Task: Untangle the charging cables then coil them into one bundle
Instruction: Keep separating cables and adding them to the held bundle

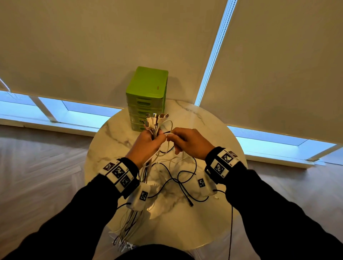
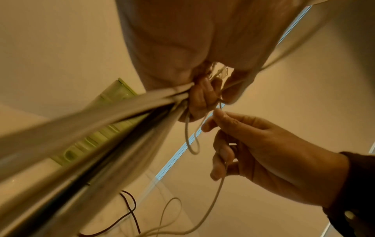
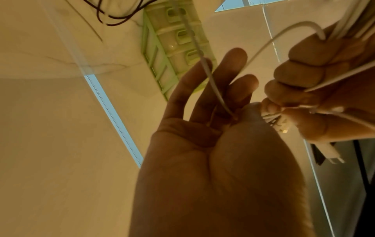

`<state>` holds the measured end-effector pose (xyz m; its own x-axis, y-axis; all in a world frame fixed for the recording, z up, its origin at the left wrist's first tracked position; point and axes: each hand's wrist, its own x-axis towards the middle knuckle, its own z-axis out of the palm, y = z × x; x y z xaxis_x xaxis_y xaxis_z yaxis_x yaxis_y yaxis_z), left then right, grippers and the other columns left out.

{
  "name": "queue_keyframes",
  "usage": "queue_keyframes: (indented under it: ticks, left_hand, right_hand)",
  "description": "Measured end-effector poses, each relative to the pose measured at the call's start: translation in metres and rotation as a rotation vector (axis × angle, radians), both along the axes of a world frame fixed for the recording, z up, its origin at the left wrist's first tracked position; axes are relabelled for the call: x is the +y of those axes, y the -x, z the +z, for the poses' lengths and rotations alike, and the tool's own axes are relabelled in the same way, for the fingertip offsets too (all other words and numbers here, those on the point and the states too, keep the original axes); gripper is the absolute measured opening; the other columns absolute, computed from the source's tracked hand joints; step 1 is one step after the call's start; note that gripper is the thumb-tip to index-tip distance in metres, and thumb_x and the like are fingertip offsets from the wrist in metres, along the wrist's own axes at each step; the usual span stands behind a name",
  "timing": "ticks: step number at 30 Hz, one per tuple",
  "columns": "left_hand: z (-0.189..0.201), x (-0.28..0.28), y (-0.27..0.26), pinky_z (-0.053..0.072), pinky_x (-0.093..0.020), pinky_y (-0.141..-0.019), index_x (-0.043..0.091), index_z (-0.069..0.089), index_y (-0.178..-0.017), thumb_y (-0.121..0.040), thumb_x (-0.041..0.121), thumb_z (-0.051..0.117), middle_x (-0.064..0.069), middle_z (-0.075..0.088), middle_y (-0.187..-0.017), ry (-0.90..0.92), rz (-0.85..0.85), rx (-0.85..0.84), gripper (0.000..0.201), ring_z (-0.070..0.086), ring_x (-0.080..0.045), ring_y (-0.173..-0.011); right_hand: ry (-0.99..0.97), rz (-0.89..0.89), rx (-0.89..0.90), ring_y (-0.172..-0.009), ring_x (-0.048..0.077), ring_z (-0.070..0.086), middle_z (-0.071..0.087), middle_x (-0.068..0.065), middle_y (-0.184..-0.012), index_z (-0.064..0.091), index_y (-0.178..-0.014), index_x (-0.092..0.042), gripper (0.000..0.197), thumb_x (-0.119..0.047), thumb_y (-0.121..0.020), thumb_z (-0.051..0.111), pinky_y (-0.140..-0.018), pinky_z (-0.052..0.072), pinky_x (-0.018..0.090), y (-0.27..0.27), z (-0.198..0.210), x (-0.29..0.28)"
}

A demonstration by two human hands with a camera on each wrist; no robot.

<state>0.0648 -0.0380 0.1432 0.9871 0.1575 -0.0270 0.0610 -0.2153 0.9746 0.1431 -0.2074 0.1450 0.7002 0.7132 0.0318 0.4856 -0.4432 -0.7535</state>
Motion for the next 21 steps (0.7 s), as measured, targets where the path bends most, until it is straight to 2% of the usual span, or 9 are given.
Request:
queue_keyframes:
  ticks: [4, 7, 9, 10, 13, 15, 16, 18, 21]
  left_hand:
    - [-0.001, 0.014, -0.001, 0.03, -0.031, -0.051, 0.003, 0.052, -0.087, -0.103, 0.014, 0.047, -0.01, 0.033, -0.062, 0.075, 0.095, -0.038, 0.02, 0.032, -0.02, -0.051]
    - [-0.001, 0.031, -0.003, 0.031, -0.027, -0.049, 0.009, 0.051, -0.083, -0.104, 0.017, 0.046, -0.006, 0.036, -0.059, 0.139, 0.197, -0.064, 0.024, 0.035, -0.017, -0.047]
    - [-0.001, 0.044, -0.006, 0.031, -0.026, -0.049, 0.017, 0.051, -0.071, -0.104, 0.025, 0.048, -0.001, 0.039, -0.055, 0.179, 0.277, -0.062, 0.033, 0.035, -0.015, -0.044]
    - [-0.002, 0.049, -0.007, 0.03, -0.026, -0.049, 0.024, 0.051, -0.064, -0.102, 0.029, 0.049, 0.001, 0.039, -0.052, 0.202, 0.306, -0.056, 0.038, 0.035, -0.015, -0.043]
    - [-0.001, 0.058, -0.009, 0.029, -0.028, -0.051, 0.025, 0.052, -0.054, -0.099, 0.033, 0.051, 0.003, 0.039, -0.049, 0.226, 0.32, -0.036, 0.045, 0.034, -0.017, -0.042]
    - [0.0, 0.054, -0.009, 0.029, -0.028, -0.05, 0.023, 0.05, -0.061, -0.103, 0.028, 0.051, 0.0, 0.038, -0.052, 0.237, 0.299, -0.032, 0.042, 0.034, -0.015, -0.043]
    - [0.001, 0.049, -0.009, 0.029, -0.027, -0.05, 0.022, 0.049, -0.065, -0.104, 0.025, 0.05, -0.001, 0.037, -0.053, 0.251, 0.277, -0.031, 0.039, 0.034, -0.014, -0.043]
    - [0.003, 0.036, -0.01, 0.03, -0.026, -0.048, 0.019, 0.05, -0.07, -0.105, 0.021, 0.049, -0.002, 0.036, -0.056, 0.262, 0.205, -0.03, 0.035, 0.034, -0.014, -0.045]
    - [0.004, 0.011, -0.01, 0.032, -0.022, -0.046, 0.018, 0.054, -0.073, -0.105, 0.018, 0.049, 0.002, 0.037, -0.054, 0.262, 0.053, -0.015, 0.032, 0.034, -0.01, -0.044]
  right_hand:
    - [0.266, 0.087, 0.116, -0.077, 0.011, 0.065, 0.071, 0.0, -0.08, 0.064, -0.096, -0.017, 0.034, -0.038, -0.107, 0.04, -0.079, 0.049, 0.027, -0.003, -0.036, -0.013]
    - [0.453, 0.104, 0.165, -0.088, 0.018, 0.061, 0.066, -0.001, -0.09, 0.06, -0.092, -0.018, 0.039, -0.04, -0.108, 0.033, -0.084, 0.044, 0.029, -0.002, -0.074, -0.032]
    - [0.518, 0.063, 0.17, -0.094, 0.024, 0.061, 0.064, 0.001, -0.095, 0.057, -0.092, -0.019, 0.039, -0.042, -0.108, 0.03, -0.089, 0.045, 0.035, -0.006, -0.092, -0.046]
    - [0.534, 0.039, 0.178, -0.096, 0.026, 0.061, 0.063, 0.001, -0.097, 0.057, -0.092, -0.019, 0.04, -0.042, -0.108, 0.029, -0.09, 0.045, 0.035, -0.008, -0.098, -0.053]
    - [0.518, -0.043, 0.191, -0.097, 0.027, 0.063, 0.065, 0.0, -0.096, 0.059, -0.092, -0.018, 0.04, -0.038, -0.109, 0.028, -0.088, 0.044, 0.032, -0.016, -0.102, -0.065]
    - [0.477, -0.091, 0.185, -0.095, 0.026, 0.065, 0.069, -0.002, -0.095, 0.058, -0.104, -0.021, 0.026, -0.033, -0.108, 0.035, -0.087, 0.048, 0.033, -0.022, -0.096, -0.066]
    - [0.445, -0.13, 0.173, -0.093, 0.025, 0.067, 0.071, -0.002, -0.094, 0.054, -0.118, -0.023, 0.02, -0.03, -0.107, 0.04, -0.087, 0.05, 0.035, -0.025, -0.094, -0.066]
    - [0.347, -0.24, 0.122, -0.086, 0.022, 0.069, 0.072, 0.002, -0.099, 0.034, -0.146, -0.028, 0.047, -0.024, -0.102, 0.051, -0.086, 0.055, 0.041, -0.03, -0.087, -0.066]
    - [0.162, -0.362, 0.055, -0.096, 0.018, 0.067, 0.053, 0.002, -0.129, 0.017, -0.152, -0.045, 0.085, -0.011, -0.092, 0.065, -0.089, 0.057, 0.04, -0.03, -0.071, -0.071]
